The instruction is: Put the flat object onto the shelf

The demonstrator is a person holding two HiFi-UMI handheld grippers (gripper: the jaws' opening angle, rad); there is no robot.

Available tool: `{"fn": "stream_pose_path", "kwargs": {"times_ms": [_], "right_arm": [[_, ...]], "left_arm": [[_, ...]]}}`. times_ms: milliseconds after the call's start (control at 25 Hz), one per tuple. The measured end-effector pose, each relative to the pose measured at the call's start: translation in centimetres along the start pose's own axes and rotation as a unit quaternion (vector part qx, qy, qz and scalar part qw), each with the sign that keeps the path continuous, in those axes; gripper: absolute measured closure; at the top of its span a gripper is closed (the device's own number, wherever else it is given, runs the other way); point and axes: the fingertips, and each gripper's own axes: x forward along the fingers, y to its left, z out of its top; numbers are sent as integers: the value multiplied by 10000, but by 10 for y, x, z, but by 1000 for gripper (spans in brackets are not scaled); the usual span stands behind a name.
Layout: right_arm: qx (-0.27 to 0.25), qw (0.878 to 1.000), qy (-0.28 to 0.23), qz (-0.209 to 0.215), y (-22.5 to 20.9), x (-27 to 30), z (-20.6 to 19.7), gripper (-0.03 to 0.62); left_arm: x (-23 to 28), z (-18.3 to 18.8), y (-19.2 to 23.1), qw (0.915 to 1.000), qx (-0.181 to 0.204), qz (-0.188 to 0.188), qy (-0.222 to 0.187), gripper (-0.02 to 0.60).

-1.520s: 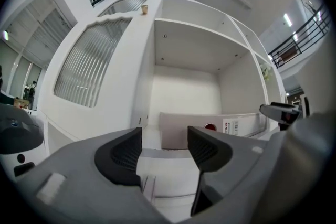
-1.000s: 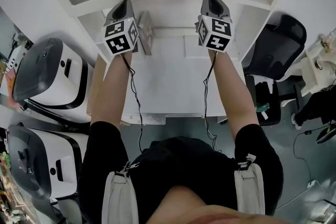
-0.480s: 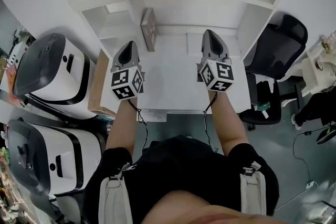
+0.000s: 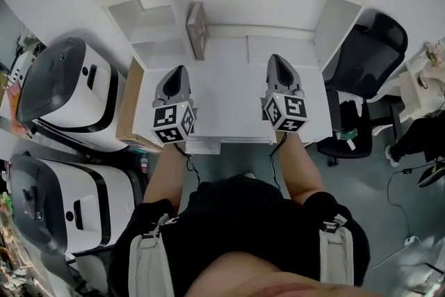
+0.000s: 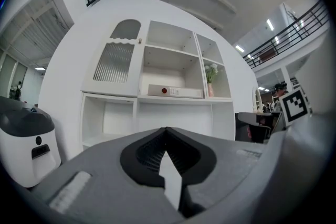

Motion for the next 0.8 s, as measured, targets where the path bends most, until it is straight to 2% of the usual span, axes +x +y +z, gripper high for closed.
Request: {"fn": "stream_pose_path", "kwargs": {"times_ms": [240,440,800], "right_arm": [[-31,10000,-34,-3,1,-5,5,597],[-110,9999,-81,57,6,-6,10,597],[-76,9998,-140,122,7,-8,14,597]], "left_arm": [[-2,2,-6,10000,42,-12,-22,564],[-3,6,-12,9991,412,96,-40,565],[-4,12,-19,9997,219,25,-103,565]]}}
